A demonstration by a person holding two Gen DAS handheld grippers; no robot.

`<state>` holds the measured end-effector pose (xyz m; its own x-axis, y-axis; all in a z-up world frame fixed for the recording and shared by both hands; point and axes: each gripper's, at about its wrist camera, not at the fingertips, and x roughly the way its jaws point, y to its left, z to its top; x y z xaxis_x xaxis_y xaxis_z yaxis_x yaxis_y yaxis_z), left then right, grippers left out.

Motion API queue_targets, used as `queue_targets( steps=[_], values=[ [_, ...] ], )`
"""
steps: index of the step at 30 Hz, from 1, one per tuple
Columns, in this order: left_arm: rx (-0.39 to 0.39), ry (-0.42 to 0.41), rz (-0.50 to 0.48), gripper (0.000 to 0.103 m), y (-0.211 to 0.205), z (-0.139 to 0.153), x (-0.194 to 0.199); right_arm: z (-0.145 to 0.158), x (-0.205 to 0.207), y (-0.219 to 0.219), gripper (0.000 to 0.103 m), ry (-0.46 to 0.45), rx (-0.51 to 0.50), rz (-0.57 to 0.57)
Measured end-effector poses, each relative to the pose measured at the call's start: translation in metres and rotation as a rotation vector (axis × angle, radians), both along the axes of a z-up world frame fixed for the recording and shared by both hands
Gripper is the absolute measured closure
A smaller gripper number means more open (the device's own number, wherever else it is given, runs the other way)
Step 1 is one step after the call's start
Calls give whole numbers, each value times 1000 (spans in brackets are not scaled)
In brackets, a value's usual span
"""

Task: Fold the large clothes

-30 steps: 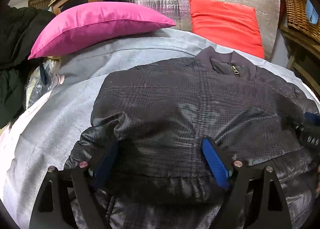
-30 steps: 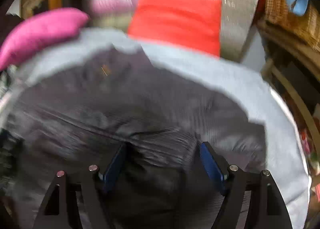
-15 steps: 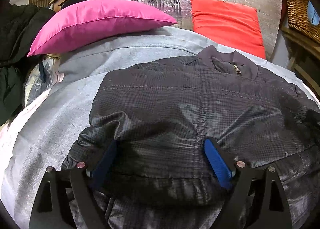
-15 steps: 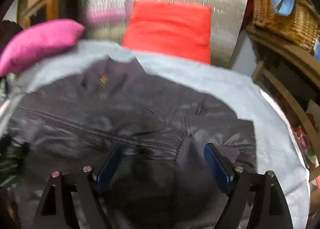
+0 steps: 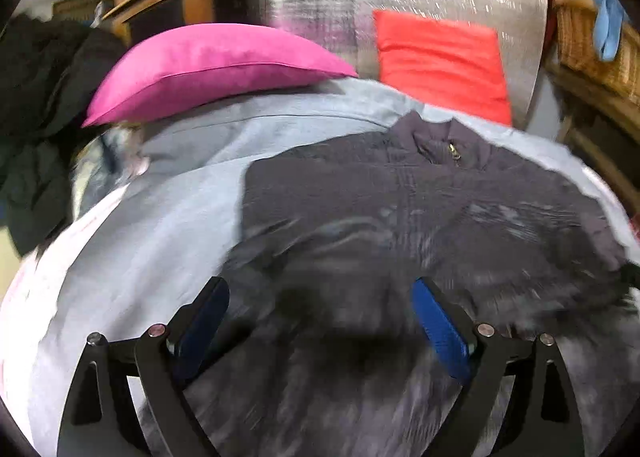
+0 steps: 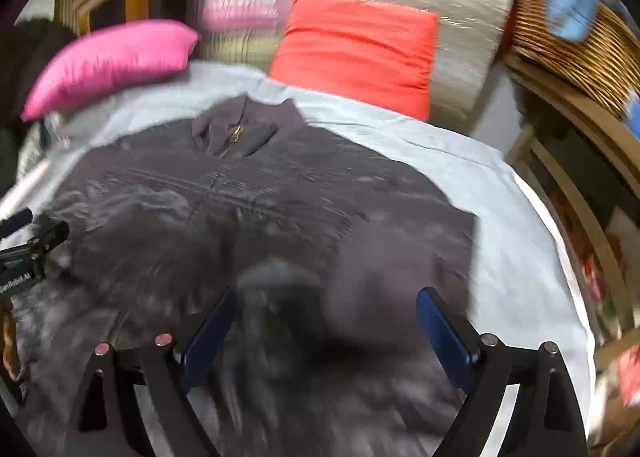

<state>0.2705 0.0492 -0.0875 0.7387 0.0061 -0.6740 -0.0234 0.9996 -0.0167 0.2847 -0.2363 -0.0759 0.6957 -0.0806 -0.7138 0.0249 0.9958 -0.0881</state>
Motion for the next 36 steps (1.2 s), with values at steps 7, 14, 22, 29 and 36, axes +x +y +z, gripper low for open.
queue_targets(
  steps=[7, 14, 22, 29, 36],
  values=[
    [-123, 46, 115, 10, 86, -4, -99, -9, -136, -62, 10, 21, 196, -85],
    [-189, 144, 164, 10, 122, -31, -167, -53, -231, -81, 10, 98, 394, -127],
    [-206, 190, 103, 10, 111, -50, -212, -69, -274, -68, 10, 86, 551, -124],
    [-246, 225, 98, 10, 117, -65, -234, -86, -299, -64, 11, 110, 668, -116],
    [-288, 227, 44, 10, 117, -56, -247, -93, -307, -60, 39, 132, 712, -99]
  ],
)
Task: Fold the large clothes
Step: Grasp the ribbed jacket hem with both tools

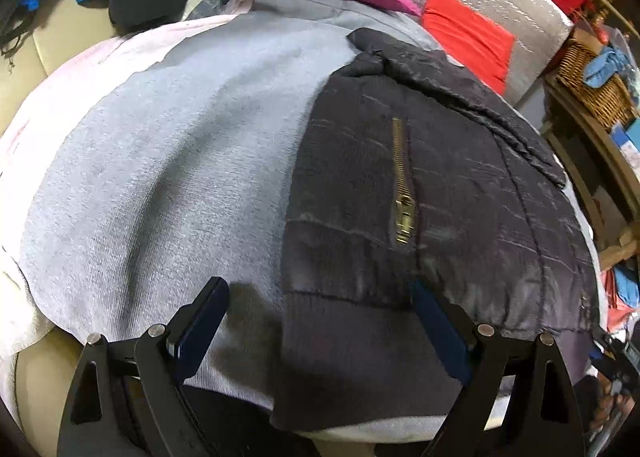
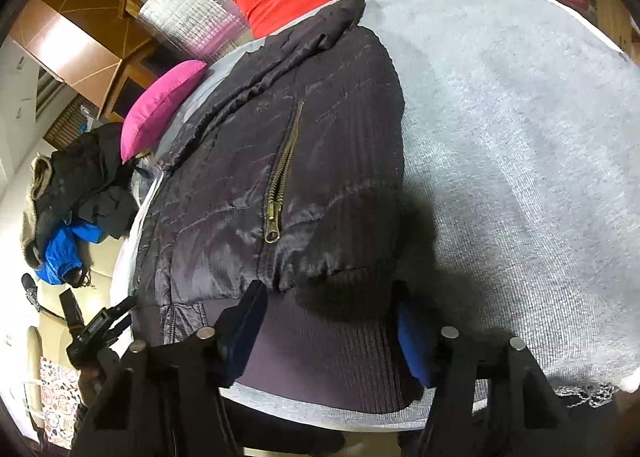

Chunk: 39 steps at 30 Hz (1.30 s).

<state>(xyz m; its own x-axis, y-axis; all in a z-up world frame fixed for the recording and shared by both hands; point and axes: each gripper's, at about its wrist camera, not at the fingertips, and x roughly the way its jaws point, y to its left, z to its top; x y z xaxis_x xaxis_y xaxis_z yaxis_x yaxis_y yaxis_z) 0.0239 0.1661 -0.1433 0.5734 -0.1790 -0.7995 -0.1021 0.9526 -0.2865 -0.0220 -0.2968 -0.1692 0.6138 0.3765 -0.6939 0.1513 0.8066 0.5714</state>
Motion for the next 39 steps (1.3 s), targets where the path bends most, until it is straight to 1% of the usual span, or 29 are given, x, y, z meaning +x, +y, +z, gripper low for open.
queue_targets(
  steps=[3, 5, 7, 8, 9, 10, 11, 12, 13, 14, 15, 16, 17, 18, 19, 20, 21, 25, 28, 39],
  values=[
    [3, -10, -19, 10, -3, 2, -9, 1, -3, -2, 39, -7, 17, -6],
    [11, 14, -27, 10, -5, -4, -7, -2, -2, -1, 38, 1, 6, -6],
    [0, 31, -24, 10, -5, -7, -7, -5, 1, -1, 37, 8, 8, -11],
    [-10, 30, -27, 10, -6, -8, -7, -5, 2, 0, 35, 8, 9, -8],
    [-8, 31, -32, 10, -8, -9, -6, -3, 3, 0, 35, 7, 6, -4],
    [2, 33, -35, 12, -8, -10, -5, -3, 4, 2, 35, 8, -2, 2],
    [27, 38, -40, 25, -11, -12, -5, -3, 4, 2, 35, 8, -10, 7],
    [35, 46, -50, 36, -12, -13, -4, -3, 3, 3, 35, 8, -13, 10],
    [41, 50, -62, 41, -14, -14, -4, -3, 4, 3, 37, 12, -18, 12],
    [40, 47, -69, 52, -15, -13, -4, -3, 4, 4, 50, 18, -29, 12],
    [44, 49, -71, 58, -16, -12, -4, -4, 4, 3, 63, 32, -43, 11],
    [47, 53, -69, 62, -15, -12, -5, -5, 5, 3, 73, 46, -46, 11],
    [45, 60, -66, 69, -14, -12, -4, -7, 6, 0, 82, 54, -30, 11],
    [40, 64, -65, 77, -12, -11, -5, -6, 6, 0, 84, 57, -23, 18],
    [35, 69, -62, 81, -11, -9, -5, -5, 5, 1, 86, 55, -31, 28],
    [44, 70, -60, 87, -11, -7, -5, -1, 4, 3, 87, 46, -50, 37],
    [52, 71, -62, 90, -12, -5, -6, 0, 4, 4, 87, 42, -55, 41],
    [89, 56, -65, 93, -17, 6, -11, 11, 1, 6, 88, 20, -69, 58],
    [104, 45, -64, 94, -20, 11, -14, 17, -2, 4, 89, 1, -64, 63],
    [135, 18, -74, 95, -26, 20, -31, 16, -9, 4, 89, 9, -67, 71]
  ],
)
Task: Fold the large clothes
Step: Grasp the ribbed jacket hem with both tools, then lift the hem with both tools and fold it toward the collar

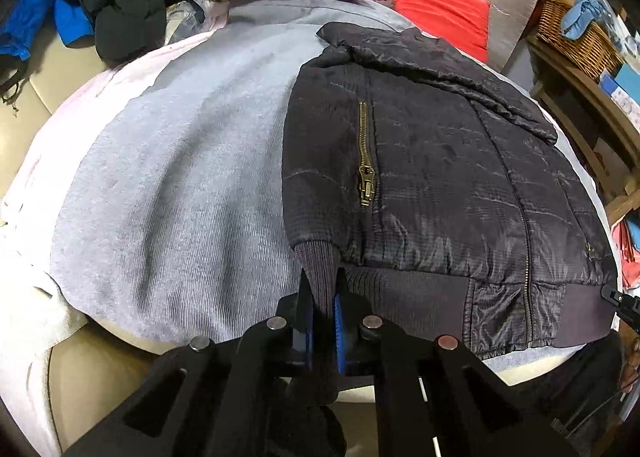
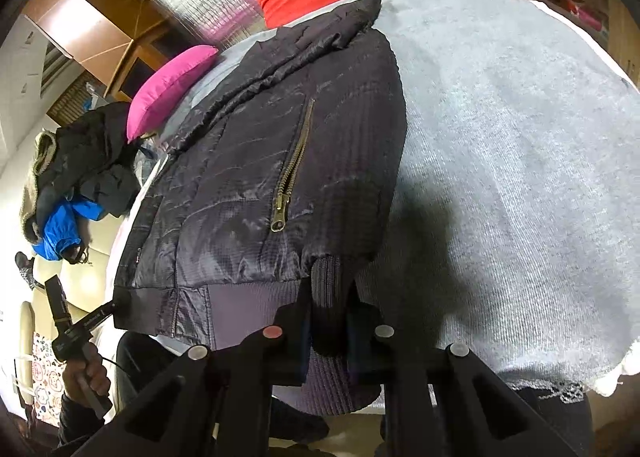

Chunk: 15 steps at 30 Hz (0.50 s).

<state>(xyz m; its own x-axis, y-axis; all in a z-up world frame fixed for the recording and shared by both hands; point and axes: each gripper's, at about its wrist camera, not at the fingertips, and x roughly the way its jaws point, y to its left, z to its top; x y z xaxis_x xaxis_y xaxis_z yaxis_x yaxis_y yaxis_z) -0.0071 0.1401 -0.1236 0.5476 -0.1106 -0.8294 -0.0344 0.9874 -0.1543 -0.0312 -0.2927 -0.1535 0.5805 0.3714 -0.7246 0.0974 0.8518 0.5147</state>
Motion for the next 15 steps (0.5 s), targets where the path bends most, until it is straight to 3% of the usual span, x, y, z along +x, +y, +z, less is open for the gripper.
queue_targets(
  steps=[10, 13, 15],
  values=[
    [-34, 32, -23, 93, 6, -11, -4, 1, 1, -16, 88, 22, 8, 6],
    [-62, 43, -16, 90, 12, -16, 3, -5, 10, -20, 78, 36, 42, -11],
    [-74, 38, -11, 82, 12, -15, 4, -7, 13, -22, 70, 33, 54, -25]
  ],
)
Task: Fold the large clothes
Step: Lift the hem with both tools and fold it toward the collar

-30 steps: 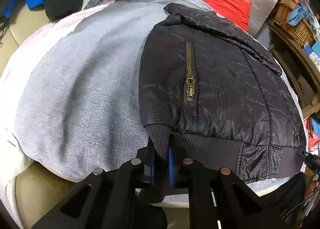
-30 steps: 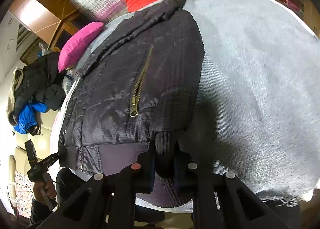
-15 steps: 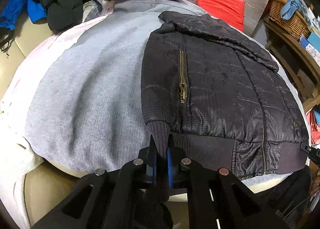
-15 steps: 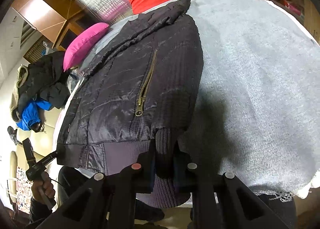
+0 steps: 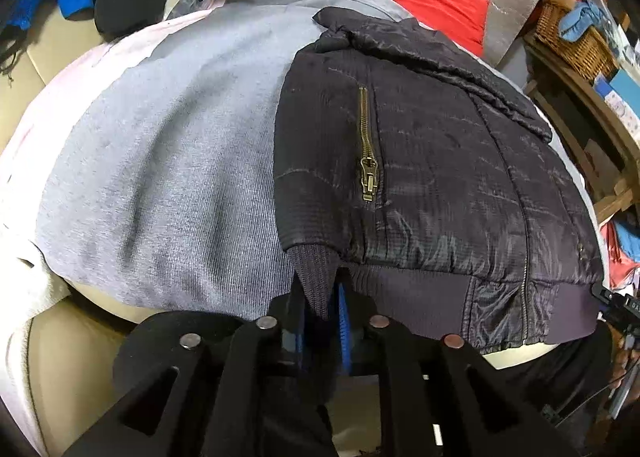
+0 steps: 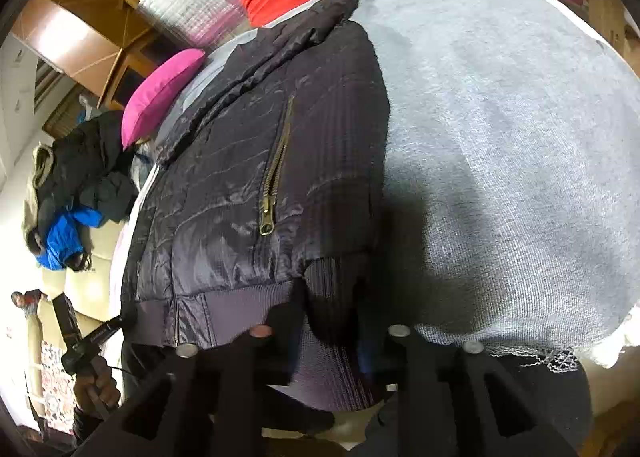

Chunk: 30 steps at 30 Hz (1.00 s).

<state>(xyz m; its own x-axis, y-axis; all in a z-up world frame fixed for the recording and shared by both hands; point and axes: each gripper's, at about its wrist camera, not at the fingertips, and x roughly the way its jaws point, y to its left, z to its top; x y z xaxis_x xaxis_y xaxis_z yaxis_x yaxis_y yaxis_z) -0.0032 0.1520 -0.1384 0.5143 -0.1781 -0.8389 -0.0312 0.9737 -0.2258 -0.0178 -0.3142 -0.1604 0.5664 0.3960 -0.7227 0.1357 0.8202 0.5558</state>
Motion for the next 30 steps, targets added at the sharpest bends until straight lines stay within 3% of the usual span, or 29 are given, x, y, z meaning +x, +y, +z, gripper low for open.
queue_targets(
  steps=[2, 3, 8, 12, 13, 14, 16, 24, 30],
  values=[
    [-1, -13, 10, 69, 1, 1, 0, 0, 1, -2, 35, -9, 9, -11],
    [1, -21, 21, 63, 2, 1, -1, 3, 1, -2, 33, -31, 7, -14],
    [-18, -15, 29, 57, 0, 2, 7, -3, 7, 4, 33, -13, 24, -12],
    [-28, 28, 11, 58, -5, -10, 10, -12, 13, 17, 33, 13, -1, 45],
    [-16, 31, 5, 64, -8, -12, 10, -13, 14, 19, 41, 20, -13, 50],
    [20, 32, -4, 83, -11, -12, 10, -14, 16, 21, 69, 26, -34, 50],
    [67, 20, -17, 91, -17, -10, 7, -16, 16, 18, 84, 38, -14, 48],
    [131, -11, -23, 95, -27, 5, -5, 0, -2, 13, 88, 1, -26, 75],
    [119, -20, -24, 95, -19, 11, -10, 3, -6, 8, 88, 6, -20, 90]
  ],
)
